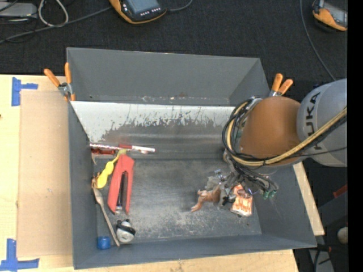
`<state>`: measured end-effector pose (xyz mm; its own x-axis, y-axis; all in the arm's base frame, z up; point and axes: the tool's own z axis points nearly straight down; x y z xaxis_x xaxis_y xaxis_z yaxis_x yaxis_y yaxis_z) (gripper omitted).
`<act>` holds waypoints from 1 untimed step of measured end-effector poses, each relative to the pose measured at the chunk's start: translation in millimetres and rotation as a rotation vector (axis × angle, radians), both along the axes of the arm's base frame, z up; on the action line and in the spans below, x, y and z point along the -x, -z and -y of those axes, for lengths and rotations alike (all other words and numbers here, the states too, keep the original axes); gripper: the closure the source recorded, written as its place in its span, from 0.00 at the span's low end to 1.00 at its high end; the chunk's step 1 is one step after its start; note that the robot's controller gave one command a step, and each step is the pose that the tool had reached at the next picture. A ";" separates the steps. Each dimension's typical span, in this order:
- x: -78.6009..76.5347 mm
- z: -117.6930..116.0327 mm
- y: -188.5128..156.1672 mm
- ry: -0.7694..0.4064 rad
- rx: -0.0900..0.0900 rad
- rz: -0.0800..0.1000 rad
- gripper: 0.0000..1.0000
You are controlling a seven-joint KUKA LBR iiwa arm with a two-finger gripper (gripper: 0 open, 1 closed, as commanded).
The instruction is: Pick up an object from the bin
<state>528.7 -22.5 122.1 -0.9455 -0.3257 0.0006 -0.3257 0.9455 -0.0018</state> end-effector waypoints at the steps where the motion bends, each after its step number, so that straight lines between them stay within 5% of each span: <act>1: 1.7 -7.6 -60.6 -0.058 -0.002 -0.003 1.00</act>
Offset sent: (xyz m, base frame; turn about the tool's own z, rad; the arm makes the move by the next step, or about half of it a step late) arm 0.0046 0.0013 0.2086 -0.0076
